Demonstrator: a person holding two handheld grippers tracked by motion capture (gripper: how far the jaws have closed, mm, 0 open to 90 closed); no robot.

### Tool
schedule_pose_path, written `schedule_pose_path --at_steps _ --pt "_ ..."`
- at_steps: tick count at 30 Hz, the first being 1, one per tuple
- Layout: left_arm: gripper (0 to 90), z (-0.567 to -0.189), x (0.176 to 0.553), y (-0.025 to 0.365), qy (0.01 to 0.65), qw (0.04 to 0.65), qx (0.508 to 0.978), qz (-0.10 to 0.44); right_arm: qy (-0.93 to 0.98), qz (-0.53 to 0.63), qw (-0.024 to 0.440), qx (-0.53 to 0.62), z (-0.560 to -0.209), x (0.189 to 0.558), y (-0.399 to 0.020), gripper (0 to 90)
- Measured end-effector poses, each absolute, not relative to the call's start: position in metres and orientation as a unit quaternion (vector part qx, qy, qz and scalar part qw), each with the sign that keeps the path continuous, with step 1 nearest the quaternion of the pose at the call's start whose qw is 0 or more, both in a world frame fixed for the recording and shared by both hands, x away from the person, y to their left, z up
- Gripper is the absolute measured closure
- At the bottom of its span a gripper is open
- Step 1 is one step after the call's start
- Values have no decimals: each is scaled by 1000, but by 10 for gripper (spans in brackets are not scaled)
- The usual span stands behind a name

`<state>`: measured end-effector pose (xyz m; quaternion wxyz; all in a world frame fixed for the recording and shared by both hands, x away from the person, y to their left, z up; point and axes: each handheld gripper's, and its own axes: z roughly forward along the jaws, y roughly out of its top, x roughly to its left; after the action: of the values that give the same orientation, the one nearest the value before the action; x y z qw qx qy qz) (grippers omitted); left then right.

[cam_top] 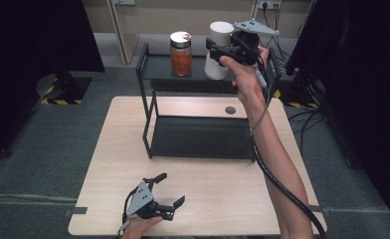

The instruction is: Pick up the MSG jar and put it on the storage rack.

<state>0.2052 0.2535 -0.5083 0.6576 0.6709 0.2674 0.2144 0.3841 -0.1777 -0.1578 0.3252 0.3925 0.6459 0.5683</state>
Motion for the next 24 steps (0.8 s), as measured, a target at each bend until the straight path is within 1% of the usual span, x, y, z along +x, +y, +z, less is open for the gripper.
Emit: schedule_pose_path --at_steps 19,24 --pt "19 -508 204 253 266 657 671 217 627 545 357 426 -165 410 -164 353" --pt "19 -508 204 253 266 656 672 216 624 546 358 428 -170 414 -164 353"
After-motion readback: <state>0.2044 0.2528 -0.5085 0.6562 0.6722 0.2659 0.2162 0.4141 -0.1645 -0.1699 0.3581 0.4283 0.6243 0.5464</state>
